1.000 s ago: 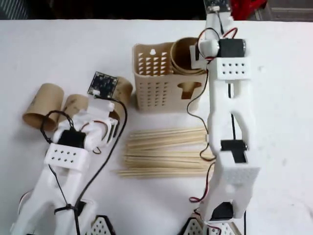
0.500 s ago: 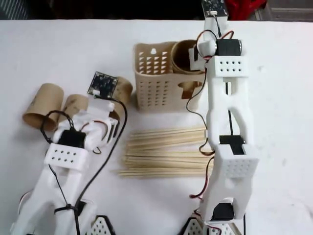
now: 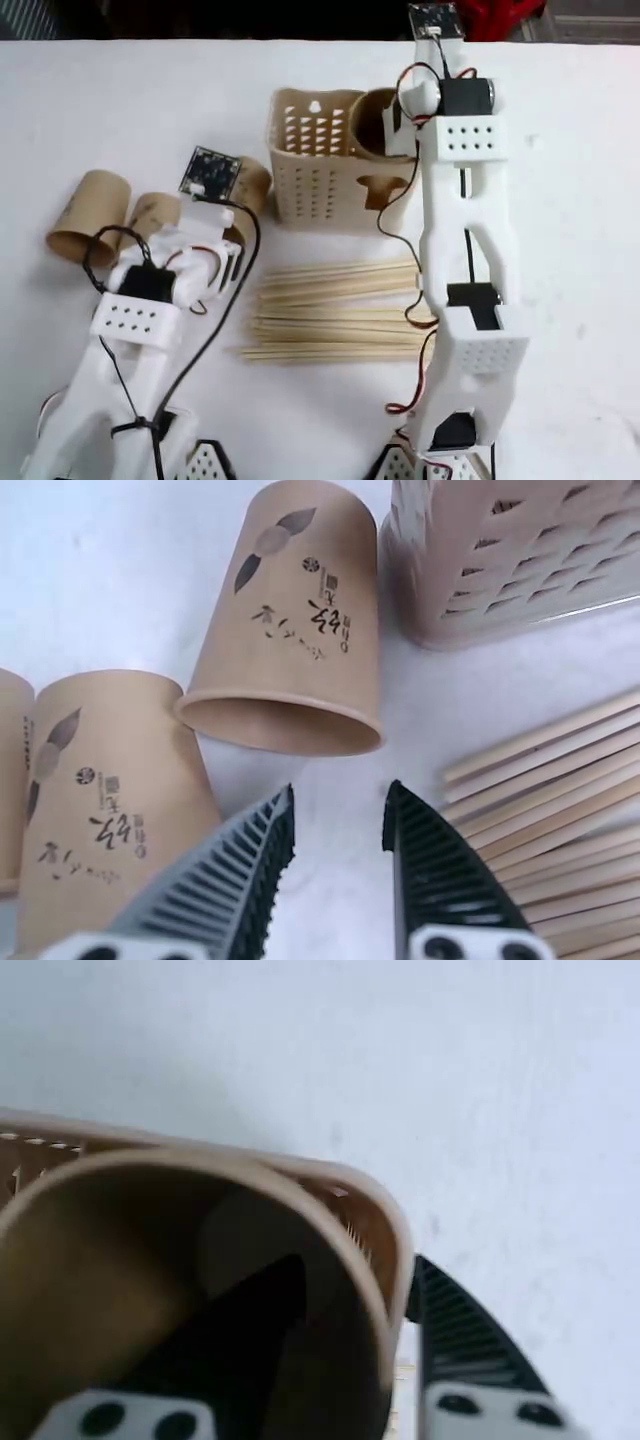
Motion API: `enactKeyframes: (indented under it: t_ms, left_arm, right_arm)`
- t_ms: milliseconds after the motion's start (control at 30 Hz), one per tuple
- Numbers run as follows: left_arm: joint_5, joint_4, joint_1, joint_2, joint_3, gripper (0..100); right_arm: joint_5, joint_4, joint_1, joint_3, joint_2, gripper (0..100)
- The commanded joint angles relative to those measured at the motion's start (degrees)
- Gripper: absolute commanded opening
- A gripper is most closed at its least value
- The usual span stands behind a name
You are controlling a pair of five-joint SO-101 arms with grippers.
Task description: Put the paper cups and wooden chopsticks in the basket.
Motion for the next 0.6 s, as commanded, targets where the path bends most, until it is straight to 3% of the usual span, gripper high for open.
enactKeyframes:
  t_ms: [0, 267, 467, 567]
  left_arm:
    - [0.79, -1.32, 0.31, -1.63, -0.62, 16]
    - [0.79, 2.46, -3.74, -1.71, -5.71, 16]
    - [-0.44, 15.30, -8.84, -1.71, -19.16, 16]
    - [-6.86, 24.88, -11.12, -1.71, -28.57, 16]
  right_arm:
    - [0.09, 0.75, -0.40, -0.88, -5.67, 36.5]
    - [0.09, 6.46, -0.48, -0.79, -17.10, 35.9]
    - [0.18, 8.04, 2.33, 4.75, -26.95, 12.7]
    - [2.64, 7.96, 4.62, 11.69, -32.48, 0.9]
